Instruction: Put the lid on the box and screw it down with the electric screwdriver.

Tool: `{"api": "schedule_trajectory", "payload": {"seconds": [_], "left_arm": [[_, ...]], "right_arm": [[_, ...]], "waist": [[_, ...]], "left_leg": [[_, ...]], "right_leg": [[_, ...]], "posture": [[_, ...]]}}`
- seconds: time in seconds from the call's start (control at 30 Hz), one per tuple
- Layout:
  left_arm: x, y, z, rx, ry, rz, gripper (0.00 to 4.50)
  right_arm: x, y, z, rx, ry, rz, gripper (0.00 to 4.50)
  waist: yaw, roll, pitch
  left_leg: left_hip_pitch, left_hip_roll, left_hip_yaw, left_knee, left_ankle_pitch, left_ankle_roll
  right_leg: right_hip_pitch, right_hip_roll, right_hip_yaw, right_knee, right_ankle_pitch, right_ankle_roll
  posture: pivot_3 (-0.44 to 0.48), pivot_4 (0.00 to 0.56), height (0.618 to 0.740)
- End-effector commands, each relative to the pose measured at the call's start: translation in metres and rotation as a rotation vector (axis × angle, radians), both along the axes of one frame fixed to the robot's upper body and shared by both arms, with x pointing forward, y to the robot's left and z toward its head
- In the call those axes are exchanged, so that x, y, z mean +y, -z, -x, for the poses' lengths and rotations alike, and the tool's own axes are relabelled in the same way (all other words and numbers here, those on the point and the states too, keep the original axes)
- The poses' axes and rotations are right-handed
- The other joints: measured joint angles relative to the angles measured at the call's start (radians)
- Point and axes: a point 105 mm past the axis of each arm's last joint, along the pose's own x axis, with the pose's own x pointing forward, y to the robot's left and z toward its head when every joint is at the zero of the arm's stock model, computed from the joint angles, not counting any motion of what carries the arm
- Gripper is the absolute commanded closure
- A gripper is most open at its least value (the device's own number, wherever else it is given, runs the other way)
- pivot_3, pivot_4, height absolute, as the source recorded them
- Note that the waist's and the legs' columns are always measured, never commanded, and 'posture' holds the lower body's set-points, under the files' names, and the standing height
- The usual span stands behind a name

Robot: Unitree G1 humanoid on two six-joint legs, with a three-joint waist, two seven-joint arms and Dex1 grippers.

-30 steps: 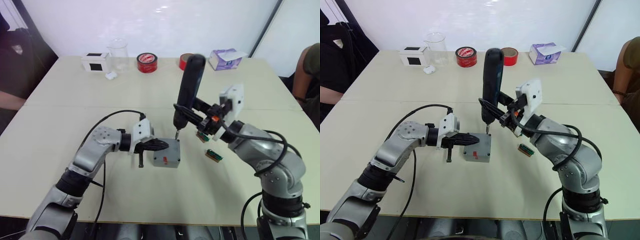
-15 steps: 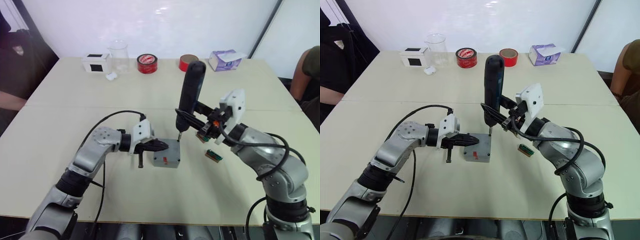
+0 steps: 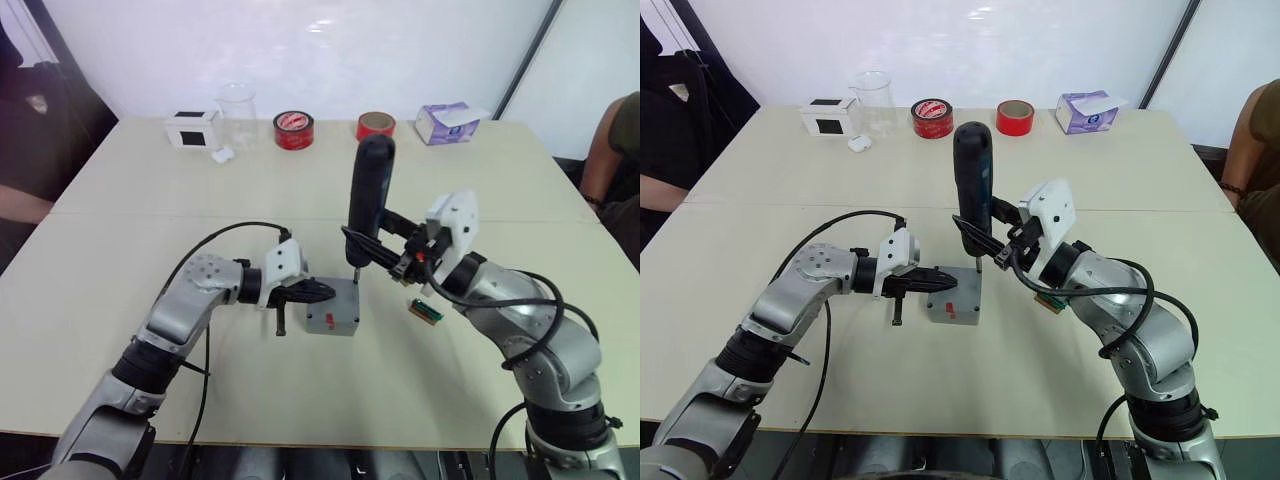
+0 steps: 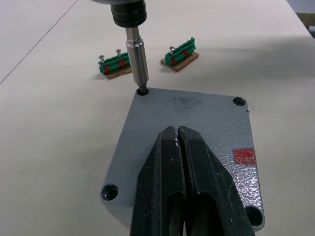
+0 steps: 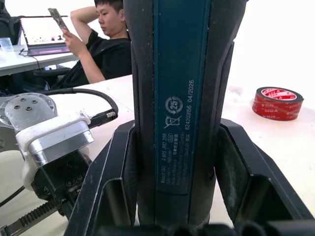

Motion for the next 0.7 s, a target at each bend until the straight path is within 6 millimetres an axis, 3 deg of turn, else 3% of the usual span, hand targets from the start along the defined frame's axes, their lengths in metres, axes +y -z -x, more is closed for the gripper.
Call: {"api": "schedule_trajectory", "payload": {"seconds": [0.03,0.23,0.47,0.6,0.7], "left_arm": [[0.003,0.012,0.0,0.04,-0.019,-0.041,4.5],[0.002,0.014,0.002,0.051,-0.02,-0.044,4.5],[0.002,0.019,0.004,0.065,-0.018,-0.067,4.5],[0.005,0.027,0.004,0.075,-0.022,-0.089,4.5],[0.006,0.029,0.004,0.079,-0.022,-0.096,4.5]], "right_arm": [[0.002,0.015,-0.008,0.046,0.015,0.022,2.86],[0.004,0.014,-0.009,0.036,0.012,0.008,2.86],[-0.005,0.049,-0.01,0.151,0.043,0.05,2.86],[-0.011,0.061,-0.015,0.233,0.097,0.043,2.86],[-0.015,0.071,-0.018,0.281,0.126,0.06,2.86]], "waist": [[0.0,0.0,-0.002],[0.0,0.0,-0.004],[0.0,-0.003,-0.011],[0.0,-0.004,-0.015],[0.0,-0.006,-0.023]], "left_leg": [[0.0,0.0,0.0,0.0,0.0,0.0],[0.001,0.0,0.0,0.0,0.0,0.0],[0.003,0.0,0.0,0.0,0.0,0.0],[0.018,0.001,0.0,-0.003,-0.001,0.001],[0.018,0.003,-0.001,-0.003,-0.001,0.001]], "right_leg": [[0.0,0.0,0.0,0.0,0.0,0.0],[0.001,0.0,0.0,0.0,0.0,0.0],[0.003,0.0,0.0,0.0,-0.001,-0.002],[0.019,0.0,-0.001,-0.005,-0.005,-0.007],[0.019,-0.001,0.0,-0.005,-0.005,-0.007]], "posture": [[0.0,0.15,0.74],[0.0,0.15,0.74],[0.0,0.15,0.74],[0.0,0.15,0.74],[0.0,0.15,0.74]]}}
